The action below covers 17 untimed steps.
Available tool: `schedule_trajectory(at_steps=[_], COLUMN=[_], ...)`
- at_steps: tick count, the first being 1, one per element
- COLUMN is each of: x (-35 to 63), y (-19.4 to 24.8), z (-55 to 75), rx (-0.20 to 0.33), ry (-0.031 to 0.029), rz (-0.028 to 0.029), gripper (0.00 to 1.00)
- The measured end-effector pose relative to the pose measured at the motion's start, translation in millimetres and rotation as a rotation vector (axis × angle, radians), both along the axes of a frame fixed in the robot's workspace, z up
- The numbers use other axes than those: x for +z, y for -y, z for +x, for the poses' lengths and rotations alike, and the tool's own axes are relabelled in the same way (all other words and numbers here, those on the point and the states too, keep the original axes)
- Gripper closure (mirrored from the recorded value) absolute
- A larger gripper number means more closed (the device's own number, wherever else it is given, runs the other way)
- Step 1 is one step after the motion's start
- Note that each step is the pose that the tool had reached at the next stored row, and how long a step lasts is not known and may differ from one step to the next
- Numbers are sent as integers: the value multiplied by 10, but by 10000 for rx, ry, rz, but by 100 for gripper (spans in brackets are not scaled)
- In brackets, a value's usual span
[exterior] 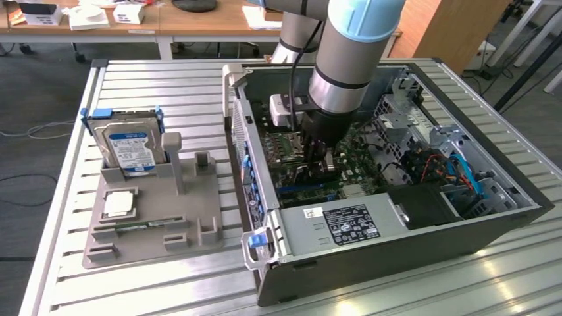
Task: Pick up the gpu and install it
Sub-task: 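Insert the gpu into the slot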
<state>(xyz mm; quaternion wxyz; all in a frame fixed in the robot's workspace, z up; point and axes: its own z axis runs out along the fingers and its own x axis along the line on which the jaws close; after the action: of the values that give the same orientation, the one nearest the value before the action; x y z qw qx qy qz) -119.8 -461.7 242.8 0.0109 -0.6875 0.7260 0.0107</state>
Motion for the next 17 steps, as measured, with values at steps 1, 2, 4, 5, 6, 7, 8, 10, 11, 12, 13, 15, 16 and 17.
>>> schedule_trajectory(at_steps=[1, 2, 4, 5, 6, 7, 8, 10, 11, 12, 13, 15, 16, 17], x=[-3, -4, -7, -7, -7, -7, -7, -8, -11, -12, -13, -13, -13, -14], y=[-1, -1, -1, -1, -1, -1, -1, -2, -5, -8, -9, -9, -9, -9], z=[0, 0, 0, 0, 0, 0, 0, 0, 0, 0, 0, 0, 0, 0], rx=[-2, -5, -9, -10, -10, -10, -11, -16, -28, -41, -51, -57, -58, -58], ry=[0, 0, 1, 0, 0, 1, 1, 2, 4, 2, 2, 1, 0, 0], rz=[1, 1, 1, 1, 0, 2, 2, 3, 6, 4, 2, 1, 0, 0], gripper=[66, 66, 66, 66, 66, 66, 66, 66, 66, 66, 66, 66, 66, 66])
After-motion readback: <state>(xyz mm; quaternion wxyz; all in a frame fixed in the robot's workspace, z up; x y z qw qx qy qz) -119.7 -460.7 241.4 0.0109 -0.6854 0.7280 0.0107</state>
